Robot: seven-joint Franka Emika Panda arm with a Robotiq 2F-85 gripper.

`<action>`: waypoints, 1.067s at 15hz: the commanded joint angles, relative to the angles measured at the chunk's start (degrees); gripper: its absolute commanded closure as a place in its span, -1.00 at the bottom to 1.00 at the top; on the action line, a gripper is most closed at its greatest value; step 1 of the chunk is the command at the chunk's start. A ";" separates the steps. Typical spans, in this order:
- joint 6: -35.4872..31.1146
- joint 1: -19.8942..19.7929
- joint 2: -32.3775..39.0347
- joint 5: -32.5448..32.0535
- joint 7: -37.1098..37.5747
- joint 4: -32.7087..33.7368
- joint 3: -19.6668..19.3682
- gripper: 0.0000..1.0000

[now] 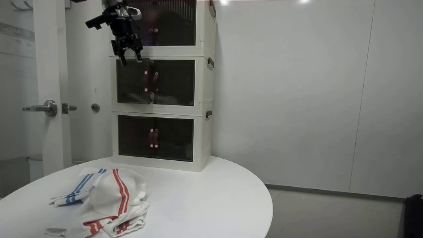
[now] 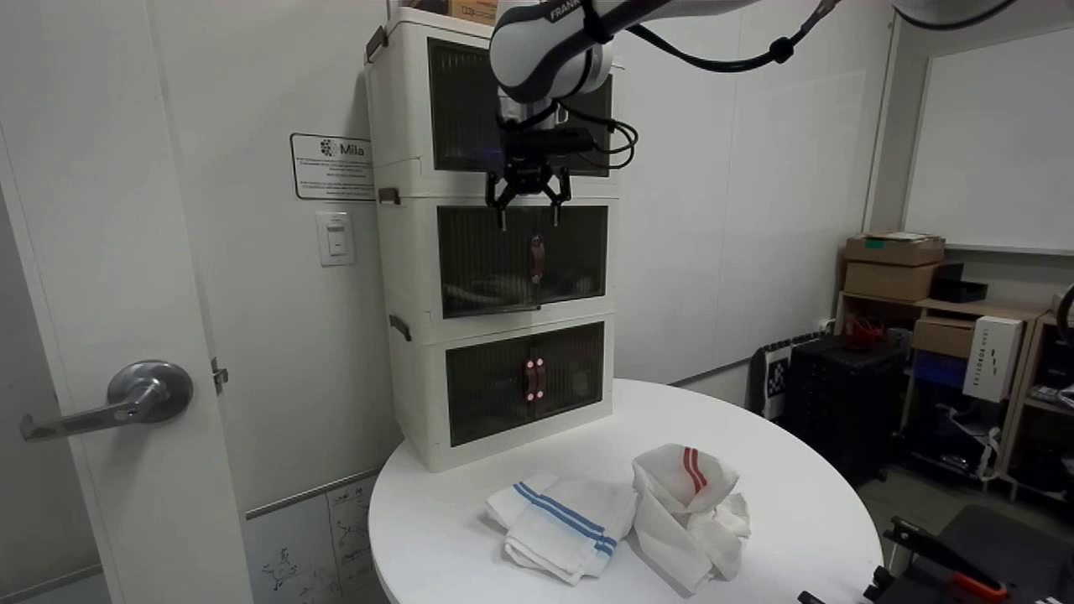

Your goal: Close the door to the middle compartment

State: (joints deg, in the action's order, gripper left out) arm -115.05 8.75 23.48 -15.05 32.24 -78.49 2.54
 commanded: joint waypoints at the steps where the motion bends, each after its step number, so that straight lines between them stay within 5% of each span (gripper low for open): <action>1: 1.89 -1.04 4.19 6.15 -6.96 5.32 -0.25 -1.00; 6: -0.03 -0.72 6.68 10.98 -3.46 8.06 -1.64 -1.00; 16: -21.57 4.08 7.95 0.96 0.03 3.02 -6.79 -1.00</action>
State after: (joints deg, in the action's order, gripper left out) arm -130.97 11.19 29.89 -11.46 30.46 -74.97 -2.02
